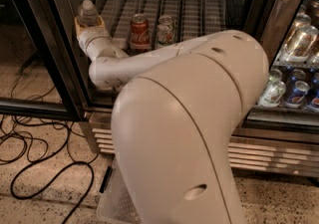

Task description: Pick water bottle from middle shelf of fridge

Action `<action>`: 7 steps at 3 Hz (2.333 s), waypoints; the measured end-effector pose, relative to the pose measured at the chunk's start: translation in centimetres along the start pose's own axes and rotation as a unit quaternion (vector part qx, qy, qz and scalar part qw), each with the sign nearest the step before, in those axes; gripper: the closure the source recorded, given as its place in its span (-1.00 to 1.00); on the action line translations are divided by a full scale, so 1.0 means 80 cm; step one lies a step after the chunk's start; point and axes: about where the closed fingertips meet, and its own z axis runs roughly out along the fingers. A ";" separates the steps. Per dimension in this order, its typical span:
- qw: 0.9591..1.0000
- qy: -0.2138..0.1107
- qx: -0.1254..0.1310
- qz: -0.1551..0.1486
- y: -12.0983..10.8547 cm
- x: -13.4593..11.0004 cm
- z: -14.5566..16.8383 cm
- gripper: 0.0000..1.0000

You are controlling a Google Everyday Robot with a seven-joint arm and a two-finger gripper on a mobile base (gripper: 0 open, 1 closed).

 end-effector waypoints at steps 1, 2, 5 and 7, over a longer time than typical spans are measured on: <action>0.997 0.017 0.026 0.070 0.000 -0.011 -0.030 1.00; 0.987 0.044 0.063 0.143 -0.004 -0.018 -0.071 1.00; 0.965 0.081 0.096 0.228 -0.007 -0.010 -0.114 1.00; 0.958 0.081 0.124 0.246 -0.012 -0.006 -0.148 1.00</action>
Offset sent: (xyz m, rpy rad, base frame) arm -0.0629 -0.0531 0.0038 0.2860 0.3104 -0.1058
